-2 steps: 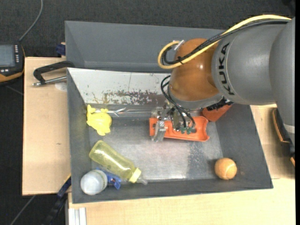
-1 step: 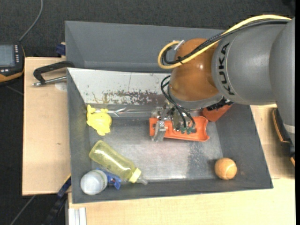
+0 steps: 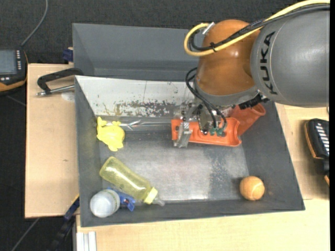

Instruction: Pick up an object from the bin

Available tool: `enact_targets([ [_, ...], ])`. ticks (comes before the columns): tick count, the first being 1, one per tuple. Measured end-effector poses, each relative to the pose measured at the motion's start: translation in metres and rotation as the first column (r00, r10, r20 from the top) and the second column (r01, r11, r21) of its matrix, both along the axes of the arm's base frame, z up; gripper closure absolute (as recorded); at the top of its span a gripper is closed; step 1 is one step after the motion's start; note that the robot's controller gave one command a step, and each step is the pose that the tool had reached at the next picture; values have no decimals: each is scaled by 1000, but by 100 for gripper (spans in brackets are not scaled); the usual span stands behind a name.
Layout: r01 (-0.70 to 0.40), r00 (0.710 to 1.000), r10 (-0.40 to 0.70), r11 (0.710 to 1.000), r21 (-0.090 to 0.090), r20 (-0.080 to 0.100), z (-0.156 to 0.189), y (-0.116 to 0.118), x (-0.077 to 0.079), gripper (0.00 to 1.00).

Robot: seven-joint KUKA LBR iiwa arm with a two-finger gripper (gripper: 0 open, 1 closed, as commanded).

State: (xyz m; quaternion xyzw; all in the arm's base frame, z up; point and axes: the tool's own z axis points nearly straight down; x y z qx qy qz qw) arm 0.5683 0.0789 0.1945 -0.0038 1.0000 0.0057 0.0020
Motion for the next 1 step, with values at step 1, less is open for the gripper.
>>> enact_targets([
  [1, 2, 1000, -2, 1000, 1, 13, 18, -1, 3, 100],
])
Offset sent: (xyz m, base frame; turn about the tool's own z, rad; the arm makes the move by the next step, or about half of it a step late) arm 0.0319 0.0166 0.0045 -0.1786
